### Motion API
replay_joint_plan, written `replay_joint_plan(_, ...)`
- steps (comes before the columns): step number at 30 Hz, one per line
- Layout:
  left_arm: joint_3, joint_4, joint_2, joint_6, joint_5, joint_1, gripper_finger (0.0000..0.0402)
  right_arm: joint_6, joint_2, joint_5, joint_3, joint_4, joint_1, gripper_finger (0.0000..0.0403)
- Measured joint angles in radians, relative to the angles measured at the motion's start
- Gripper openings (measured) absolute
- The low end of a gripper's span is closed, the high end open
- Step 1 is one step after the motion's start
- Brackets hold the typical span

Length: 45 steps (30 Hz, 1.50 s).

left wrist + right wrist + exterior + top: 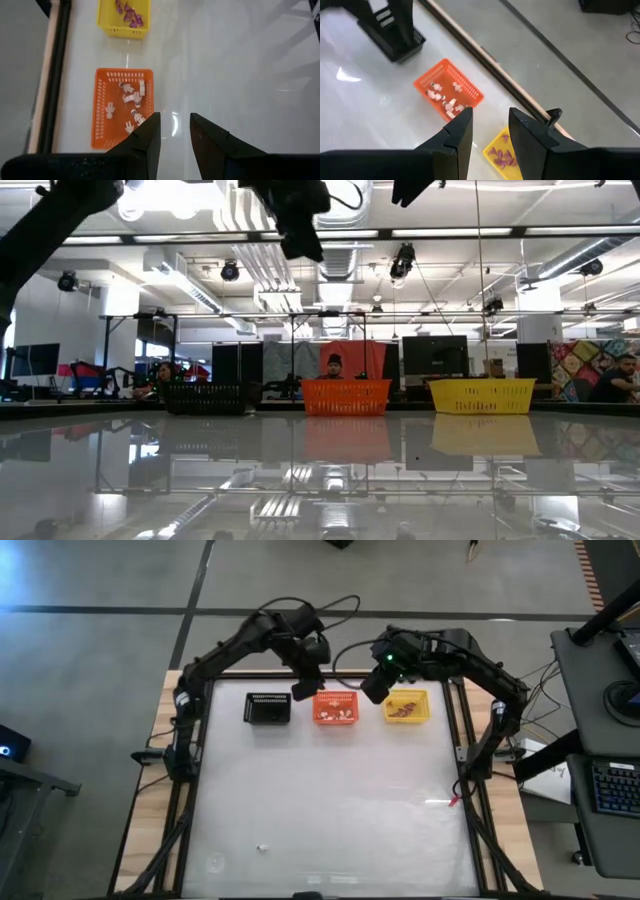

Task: Sort Halloween decoration
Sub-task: Put the skeleton toy into the orange bin

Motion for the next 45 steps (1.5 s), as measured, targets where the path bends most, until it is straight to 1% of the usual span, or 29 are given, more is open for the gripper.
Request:
replay_joint_plan(3, 0.000, -0.038, -0.035, 0.000, -0.010, 0.002, 0.0087, -0.002, 0.000, -0.009, -0.023, 0.000, 0.029, 0.0118)
replay_joint_plan(8, 0.000, -0.125, -0.094, -0.007, -0.013, 0.002, 0.0087, -0.003, 0.000, -0.127, -0.090, 0.027, 0.067, 0.0118)
replay_joint_plan(12, -0.001, -0.164, -0.145, -0.007, -0.013, -0.002, 0.0087, 0.006, 0.002, -0.159, -0.169, 0.103, 0.109, 0.0118)
replay_joint_plan(15, -0.008, -0.166, -0.187, -0.016, -0.012, -0.008, 0.0087, 0.011, 0.002, -0.168, -0.232, 0.168, 0.141, 0.0118)
replay_joint_plan(21, -0.021, -0.196, -0.266, -0.023, -0.012, -0.015, 0.0087, 0.054, 0.002, -0.241, -0.343, 0.361, 0.197, 0.0118)
replay_joint_plan(29, -0.057, -0.208, -0.405, -0.065, -0.009, -0.054, 0.0087, 0.064, 0.002, -0.378, -0.453, 0.566, 0.256, 0.0118)
replay_joint_plan(38, -0.142, -0.208, -0.570, -0.106, -0.009, -0.114, 0.0087, 0.256, 0.002, -0.393, -0.618, 0.934, 0.278, 0.0118)
replay_joint_plan(42, -0.208, -0.208, -0.643, -0.113, -0.009, -0.116, 0.0087, 0.356, 0.002, -0.393, -0.678, 1.040, 0.285, 0.0118)
replay_joint_plan(45, -0.273, -0.208, -0.693, -0.114, -0.009, -0.116, 0.0087, 0.378, 0.009, -0.395, -0.707, 1.086, 0.296, 0.0118)
